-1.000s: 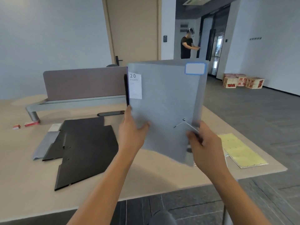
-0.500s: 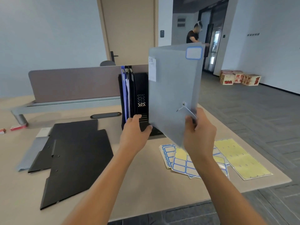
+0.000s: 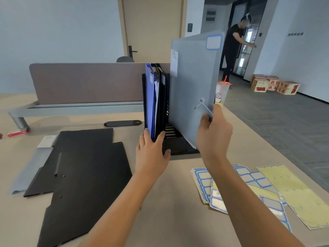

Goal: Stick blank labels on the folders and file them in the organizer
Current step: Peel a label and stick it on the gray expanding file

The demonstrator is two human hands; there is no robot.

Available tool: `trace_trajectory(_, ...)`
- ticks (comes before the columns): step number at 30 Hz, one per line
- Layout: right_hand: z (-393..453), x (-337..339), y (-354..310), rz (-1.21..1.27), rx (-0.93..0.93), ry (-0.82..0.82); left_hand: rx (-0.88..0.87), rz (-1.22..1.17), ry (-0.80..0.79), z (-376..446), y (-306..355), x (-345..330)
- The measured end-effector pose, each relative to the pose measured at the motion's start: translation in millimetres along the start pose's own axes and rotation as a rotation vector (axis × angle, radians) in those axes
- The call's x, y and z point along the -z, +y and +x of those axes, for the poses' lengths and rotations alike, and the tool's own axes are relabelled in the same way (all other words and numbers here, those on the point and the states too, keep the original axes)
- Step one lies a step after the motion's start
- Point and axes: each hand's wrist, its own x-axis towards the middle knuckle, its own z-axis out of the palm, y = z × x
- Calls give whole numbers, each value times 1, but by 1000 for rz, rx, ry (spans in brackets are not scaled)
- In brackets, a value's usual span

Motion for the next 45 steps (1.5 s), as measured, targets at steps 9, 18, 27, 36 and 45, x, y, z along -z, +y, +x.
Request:
trace_trajectory(9,14,-64,4,-13,9,-30,-58,35,17,-2,-26,-47)
trace_trajectory(18,29,-104,-1,70,37,-84,-94,1,36,-4,-32,-58)
trace_trajectory(27,33,-124,5,90,199,-263,-102,4,41,-5,-35,-57)
trace_trajectory(36,9,-129,37,116,144,-427,-107,-14,39,-5,-36,-57)
trace_trajectory(45,2,-114,45,221,150,-553,-114,-24,29,-6,-38,-57)
